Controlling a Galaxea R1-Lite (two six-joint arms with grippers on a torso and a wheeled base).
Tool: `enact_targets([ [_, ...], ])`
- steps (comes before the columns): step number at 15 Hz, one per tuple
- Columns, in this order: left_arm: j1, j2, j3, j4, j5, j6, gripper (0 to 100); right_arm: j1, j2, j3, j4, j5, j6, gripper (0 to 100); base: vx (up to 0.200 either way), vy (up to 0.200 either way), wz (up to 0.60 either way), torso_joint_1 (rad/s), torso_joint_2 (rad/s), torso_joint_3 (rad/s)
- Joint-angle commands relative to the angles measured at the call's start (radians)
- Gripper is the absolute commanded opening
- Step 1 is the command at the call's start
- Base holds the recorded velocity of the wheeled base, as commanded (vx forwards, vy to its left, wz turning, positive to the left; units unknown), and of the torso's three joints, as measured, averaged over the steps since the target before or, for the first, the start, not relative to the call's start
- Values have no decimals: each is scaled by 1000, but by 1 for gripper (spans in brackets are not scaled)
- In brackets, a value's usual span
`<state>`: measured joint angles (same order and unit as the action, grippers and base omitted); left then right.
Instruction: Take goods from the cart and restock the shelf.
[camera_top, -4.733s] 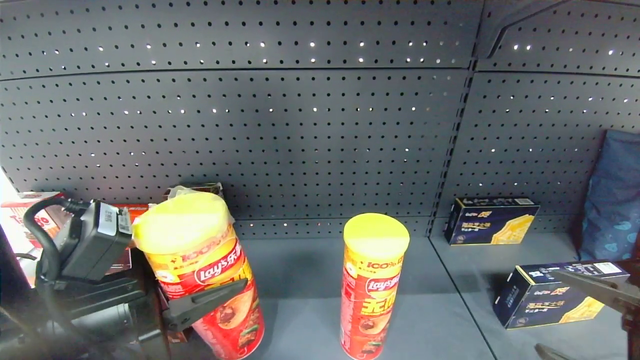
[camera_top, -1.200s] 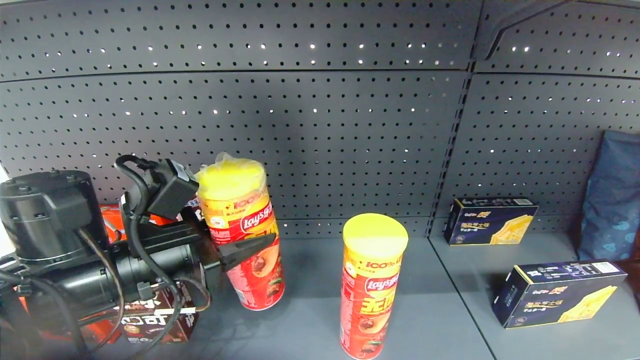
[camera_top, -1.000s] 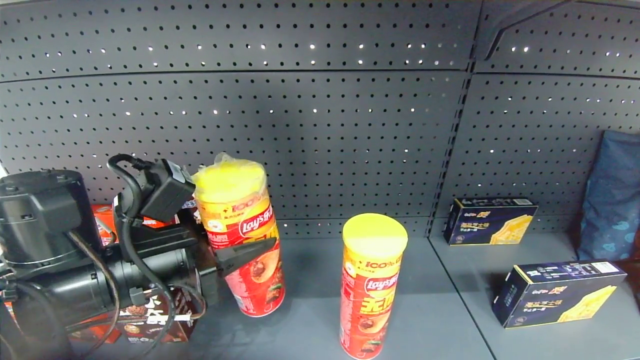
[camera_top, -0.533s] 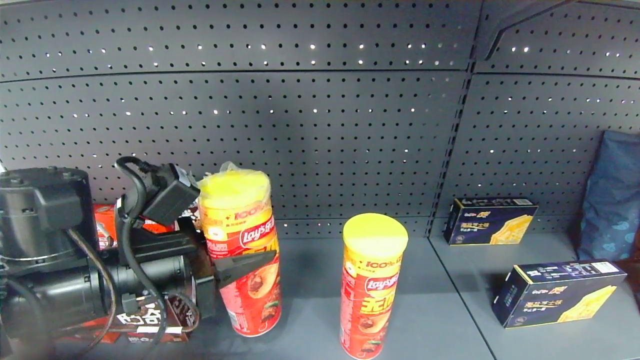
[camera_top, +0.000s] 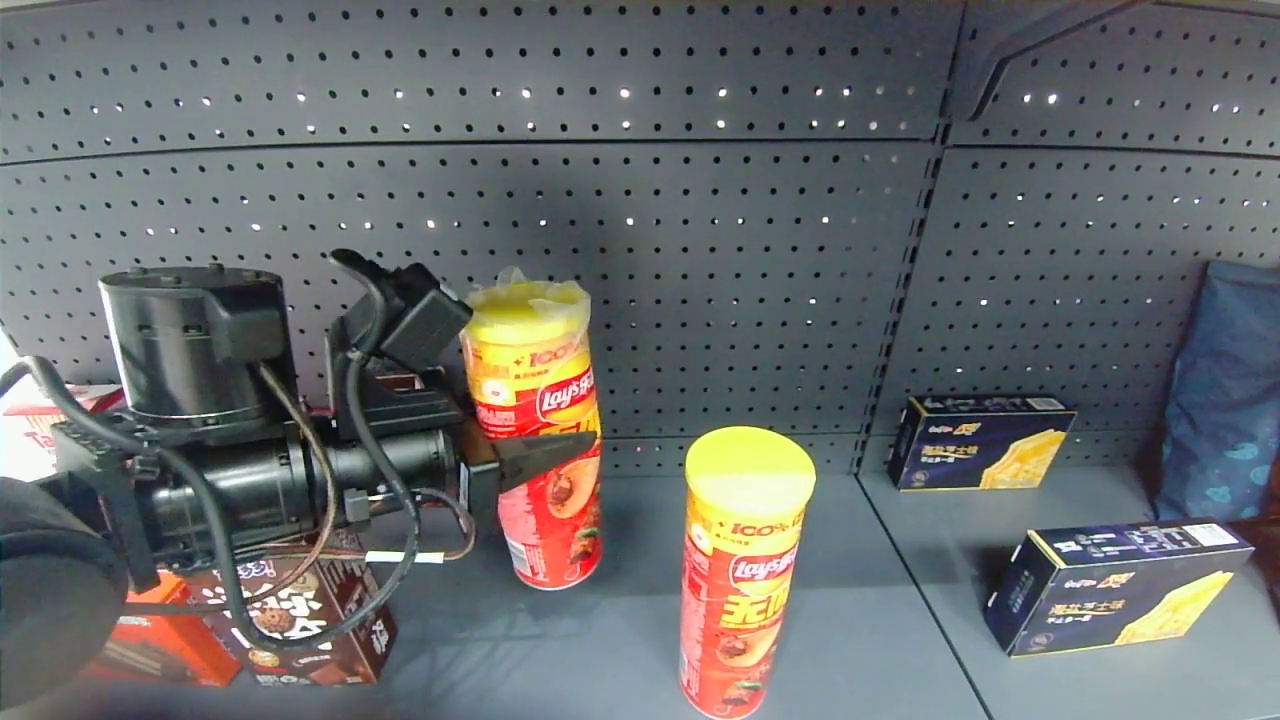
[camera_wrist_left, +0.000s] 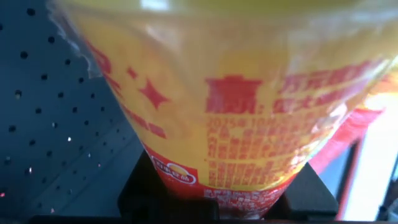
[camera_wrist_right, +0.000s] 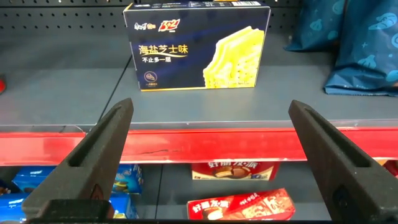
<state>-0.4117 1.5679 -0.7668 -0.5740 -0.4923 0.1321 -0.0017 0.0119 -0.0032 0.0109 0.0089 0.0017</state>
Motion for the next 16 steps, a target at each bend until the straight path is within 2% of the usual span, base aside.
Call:
enact_targets([
  [1,1,73,-28,-20,-2,1,0,0,2,0,0,0,0,100,0,0,0,0,0,0],
  [3,-6,115,-45,-38,-2,4,0,0,2,0,0,0,0,100,0,0,0,0,0,0],
  [6,-13,170,-65,-43,-2,38,0,0,2,0,0,0,0,100,0,0,0,0,0,0],
  [11,-13,251,-146,-43,0,37,0,0,2,0,0,0,0,100,0,0,0,0,0,0],
  [16,-27,302,-178,-46,-3,32,0,0,2,0,0,0,0,100,0,0,0,0,0,0],
])
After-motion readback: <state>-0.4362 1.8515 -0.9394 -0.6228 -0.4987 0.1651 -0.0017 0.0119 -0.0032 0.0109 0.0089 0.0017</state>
